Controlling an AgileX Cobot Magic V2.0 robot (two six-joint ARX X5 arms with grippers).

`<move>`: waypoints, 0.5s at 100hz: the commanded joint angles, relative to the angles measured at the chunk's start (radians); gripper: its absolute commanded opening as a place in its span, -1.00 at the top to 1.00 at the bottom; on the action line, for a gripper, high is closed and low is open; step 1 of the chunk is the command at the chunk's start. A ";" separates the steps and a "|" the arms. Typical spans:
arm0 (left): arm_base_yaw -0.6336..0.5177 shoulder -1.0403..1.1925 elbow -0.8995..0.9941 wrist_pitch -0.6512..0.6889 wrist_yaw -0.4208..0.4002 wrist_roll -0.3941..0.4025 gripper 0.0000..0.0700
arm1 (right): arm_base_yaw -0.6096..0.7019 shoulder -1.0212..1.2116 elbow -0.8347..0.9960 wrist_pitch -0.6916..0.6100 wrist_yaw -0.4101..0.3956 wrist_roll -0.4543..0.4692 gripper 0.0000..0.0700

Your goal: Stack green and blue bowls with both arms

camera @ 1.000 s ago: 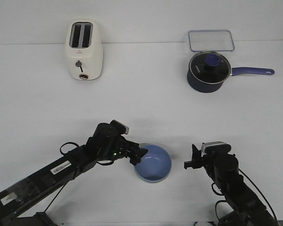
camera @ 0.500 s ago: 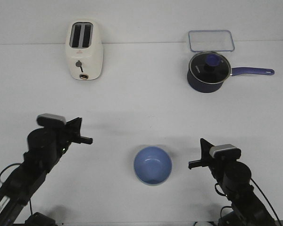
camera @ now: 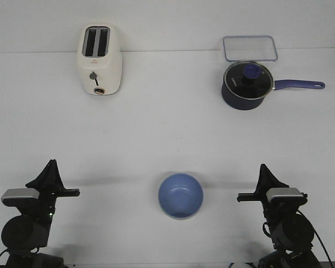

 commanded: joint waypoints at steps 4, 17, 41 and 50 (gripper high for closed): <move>-0.001 -0.011 0.010 0.013 -0.002 0.016 0.96 | 0.002 0.000 -0.001 0.011 0.003 -0.008 1.00; -0.001 -0.018 0.010 0.012 -0.002 0.016 0.96 | 0.002 0.000 -0.001 0.011 0.003 -0.008 1.00; -0.001 -0.018 0.010 0.012 -0.002 0.016 0.96 | 0.002 0.000 -0.001 0.011 0.003 -0.008 1.00; -0.001 -0.018 0.010 0.012 -0.002 0.016 0.96 | 0.002 0.000 -0.001 0.011 0.003 -0.008 1.00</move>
